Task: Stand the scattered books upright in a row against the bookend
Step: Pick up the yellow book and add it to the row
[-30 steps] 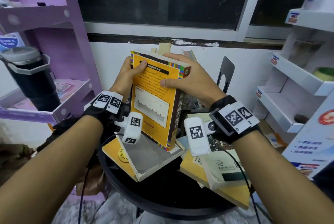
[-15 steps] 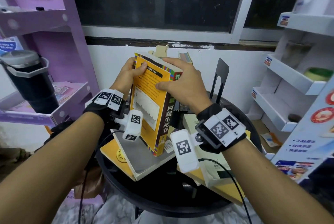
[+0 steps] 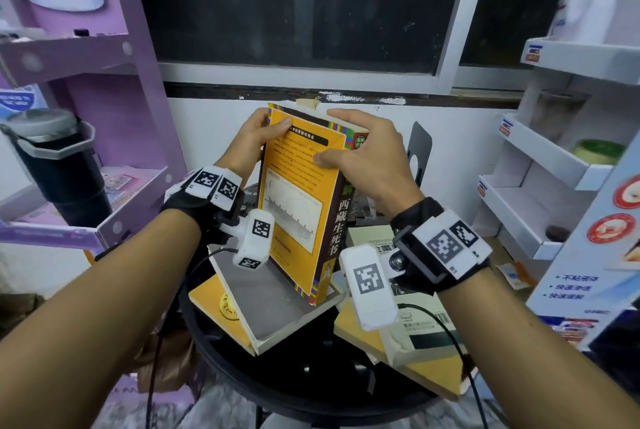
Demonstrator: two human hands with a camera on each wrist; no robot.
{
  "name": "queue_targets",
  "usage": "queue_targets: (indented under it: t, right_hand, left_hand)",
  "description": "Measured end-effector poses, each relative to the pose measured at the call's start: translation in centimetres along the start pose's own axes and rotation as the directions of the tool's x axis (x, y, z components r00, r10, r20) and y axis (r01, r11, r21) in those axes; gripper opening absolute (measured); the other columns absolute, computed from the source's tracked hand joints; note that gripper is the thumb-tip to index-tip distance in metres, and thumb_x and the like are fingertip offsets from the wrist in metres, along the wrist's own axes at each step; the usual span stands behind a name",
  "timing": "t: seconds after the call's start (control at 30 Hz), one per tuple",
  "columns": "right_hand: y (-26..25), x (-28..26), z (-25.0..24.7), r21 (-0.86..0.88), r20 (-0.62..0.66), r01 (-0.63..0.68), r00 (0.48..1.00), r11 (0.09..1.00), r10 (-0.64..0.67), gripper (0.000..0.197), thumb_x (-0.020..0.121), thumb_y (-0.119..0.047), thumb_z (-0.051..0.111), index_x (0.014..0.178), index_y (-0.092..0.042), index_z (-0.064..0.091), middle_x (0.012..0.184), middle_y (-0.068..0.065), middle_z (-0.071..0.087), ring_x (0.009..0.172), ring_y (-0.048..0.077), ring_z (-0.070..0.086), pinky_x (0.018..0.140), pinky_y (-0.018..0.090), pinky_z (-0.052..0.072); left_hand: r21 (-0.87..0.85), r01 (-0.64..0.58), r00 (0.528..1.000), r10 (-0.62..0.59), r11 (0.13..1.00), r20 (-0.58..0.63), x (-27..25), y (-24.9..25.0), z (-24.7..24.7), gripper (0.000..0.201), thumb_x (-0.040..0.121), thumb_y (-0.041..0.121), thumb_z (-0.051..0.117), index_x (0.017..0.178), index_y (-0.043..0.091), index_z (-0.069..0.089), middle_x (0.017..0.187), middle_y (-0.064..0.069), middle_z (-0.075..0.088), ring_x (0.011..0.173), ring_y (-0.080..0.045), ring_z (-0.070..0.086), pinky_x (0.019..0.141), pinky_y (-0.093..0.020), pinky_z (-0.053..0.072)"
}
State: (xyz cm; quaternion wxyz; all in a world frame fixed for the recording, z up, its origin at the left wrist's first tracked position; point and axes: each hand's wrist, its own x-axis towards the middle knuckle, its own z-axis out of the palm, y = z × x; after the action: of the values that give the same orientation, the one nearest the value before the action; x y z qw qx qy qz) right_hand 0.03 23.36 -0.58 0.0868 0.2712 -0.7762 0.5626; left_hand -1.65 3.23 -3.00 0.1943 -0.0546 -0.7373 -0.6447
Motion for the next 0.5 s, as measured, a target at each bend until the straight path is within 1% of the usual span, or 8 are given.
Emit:
queue_targets:
  t: [0.07, 0.1, 0.17, 0.2, 0.3, 0.4, 0.47, 0.5]
  right_hand:
    - [-0.3, 0.1, -0.7, 0.001, -0.018, -0.001, 1.000, 1.000, 0.001, 0.058, 0.074, -0.012, 0.081, 0.126, -0.023, 0.060, 0.104, -0.006, 0.069, 0.090, 0.009, 0.068, 0.078, 0.026, 0.058]
    - [-0.5, 0.2, -1.1, -0.001, -0.028, -0.002, 1.000, 1.000, 0.002, 0.056, 0.074, -0.012, 0.082, 0.125, -0.024, 0.060, 0.100, -0.009, 0.068, 0.087, 0.007, 0.068, 0.077, 0.023, 0.058]
    - [-0.9, 0.4, -2.1, -0.025, -0.049, -0.004, 0.999, 1.000, 0.003, 0.053, 0.074, -0.013, 0.082, 0.121, -0.025, 0.061, 0.092, -0.016, 0.065, 0.080, 0.002, 0.066, 0.069, 0.013, 0.055]
    - [-1.1, 0.5, -2.6, -0.027, -0.060, -0.001, 0.998, 1.000, -0.001, 0.053, 0.073, -0.013, 0.082, 0.121, -0.024, 0.062, 0.091, -0.016, 0.065, 0.080, 0.002, 0.066, 0.069, 0.013, 0.055]
    - [-1.4, 0.9, -3.7, -0.038, -0.100, 0.008, 0.995, 0.999, -0.012, 0.054, 0.073, -0.012, 0.082, 0.122, -0.022, 0.062, 0.099, -0.009, 0.067, 0.089, 0.009, 0.068, 0.079, 0.026, 0.058]
    - [-1.4, 1.2, -4.7, -0.080, -0.134, -0.002, 0.991, 0.997, -0.009, 0.054, 0.074, -0.016, 0.082, 0.122, -0.024, 0.061, 0.101, -0.009, 0.067, 0.092, 0.011, 0.068, 0.082, 0.034, 0.058]
    - [-1.4, 1.4, -5.6, -0.104, -0.148, -0.001, 0.989, 0.995, -0.015, 0.053, 0.074, -0.017, 0.082, 0.123, -0.024, 0.061, 0.103, -0.008, 0.067, 0.093, 0.012, 0.068, 0.083, 0.035, 0.058]
    - [-1.4, 1.5, -6.1, -0.104, -0.154, 0.002, 0.988, 0.995, -0.018, 0.053, 0.075, -0.016, 0.081, 0.124, -0.023, 0.060, 0.103, -0.007, 0.066, 0.093, 0.012, 0.068, 0.082, 0.032, 0.058]
  left_hand:
    - [0.004, -0.004, 1.000, 0.004, 1.000, 0.014, 0.3, 0.6, 0.7, 0.016, 0.095, 0.030, 0.053, 0.109, 0.022, 0.054, 0.103, 0.004, 0.067, 0.096, -0.011, 0.065, 0.088, -0.030, 0.047]
    - [0.010, -0.011, 1.000, 0.011, 1.000, 0.016, 0.5, 0.9, 1.0, 0.015, 0.096, 0.029, 0.051, 0.109, 0.022, 0.054, 0.104, 0.004, 0.067, 0.097, -0.011, 0.065, 0.089, -0.030, 0.047]
    - [0.030, -0.020, 1.000, 0.020, 0.999, 0.018, 0.8, 1.5, 1.7, 0.018, 0.096, 0.036, 0.051, 0.110, 0.025, 0.054, 0.109, 0.004, 0.066, 0.102, -0.012, 0.063, 0.096, -0.034, 0.045]
    - [0.038, -0.023, 1.000, 0.023, 0.999, 0.018, 1.0, 1.7, 2.1, 0.022, 0.094, 0.041, 0.051, 0.110, 0.027, 0.054, 0.112, 0.004, 0.065, 0.106, -0.013, 0.061, 0.098, -0.036, 0.044]
    - [0.031, -0.014, 1.000, 0.013, 0.999, 0.016, 1.6, 2.2, 3.3, 0.032, 0.095, 0.047, 0.045, 0.118, 0.026, 0.053, 0.116, 0.005, 0.062, 0.113, -0.015, 0.057, 0.103, -0.041, 0.041]
    - [0.043, 0.003, 1.000, -0.003, 0.999, -0.001, 1.9, 2.6, 4.6, 0.047, 0.098, 0.054, 0.035, 0.131, 0.024, 0.050, 0.127, 0.003, 0.059, 0.120, -0.018, 0.054, 0.105, -0.043, 0.039]
    - [0.044, 0.012, 1.000, -0.011, 0.999, -0.018, 2.2, 2.8, 5.6, 0.053, 0.098, 0.056, 0.028, 0.134, 0.023, 0.049, 0.131, 0.000, 0.057, 0.122, -0.020, 0.052, 0.103, -0.040, 0.040]
    - [0.039, 0.017, 0.999, -0.016, 0.999, -0.030, 2.5, 2.8, 6.2, 0.052, 0.100, 0.054, 0.024, 0.133, 0.022, 0.049, 0.131, -0.001, 0.057, 0.121, -0.020, 0.053, 0.100, -0.037, 0.041]
